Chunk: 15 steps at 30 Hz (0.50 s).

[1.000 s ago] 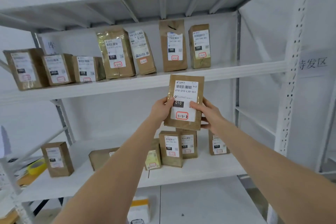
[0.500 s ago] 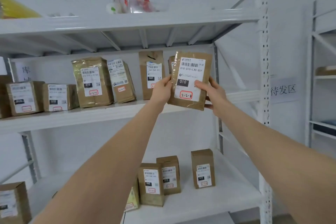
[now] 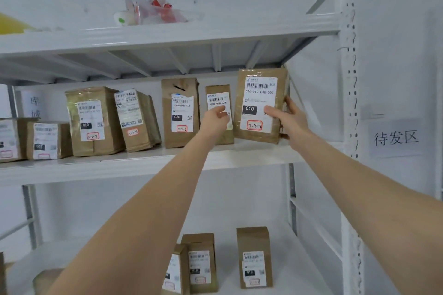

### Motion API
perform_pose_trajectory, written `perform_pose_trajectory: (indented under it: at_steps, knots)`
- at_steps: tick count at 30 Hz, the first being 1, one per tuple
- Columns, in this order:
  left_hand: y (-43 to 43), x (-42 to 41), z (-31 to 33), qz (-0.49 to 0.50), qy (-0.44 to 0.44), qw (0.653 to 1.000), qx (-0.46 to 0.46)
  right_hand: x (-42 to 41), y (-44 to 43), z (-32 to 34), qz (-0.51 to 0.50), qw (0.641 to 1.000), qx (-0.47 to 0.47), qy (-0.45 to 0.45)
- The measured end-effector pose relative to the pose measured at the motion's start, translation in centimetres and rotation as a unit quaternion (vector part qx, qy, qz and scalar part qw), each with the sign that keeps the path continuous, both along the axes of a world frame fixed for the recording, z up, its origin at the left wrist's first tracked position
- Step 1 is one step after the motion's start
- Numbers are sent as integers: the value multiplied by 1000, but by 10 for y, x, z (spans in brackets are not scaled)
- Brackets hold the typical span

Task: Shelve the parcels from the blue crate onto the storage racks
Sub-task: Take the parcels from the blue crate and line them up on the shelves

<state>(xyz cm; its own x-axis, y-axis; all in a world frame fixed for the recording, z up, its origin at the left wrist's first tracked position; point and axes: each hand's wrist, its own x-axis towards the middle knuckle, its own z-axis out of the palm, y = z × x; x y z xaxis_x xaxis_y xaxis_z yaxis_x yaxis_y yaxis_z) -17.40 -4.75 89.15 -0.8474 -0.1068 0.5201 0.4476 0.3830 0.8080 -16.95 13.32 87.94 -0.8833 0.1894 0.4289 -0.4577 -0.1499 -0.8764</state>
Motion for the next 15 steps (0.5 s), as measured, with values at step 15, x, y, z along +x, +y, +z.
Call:
perform_pose_trajectory:
  at_steps: [15]
  knots:
    - [41, -66, -21, -43, -11, 999, 19, -78, 22, -15, -16, 995, 90, 26]
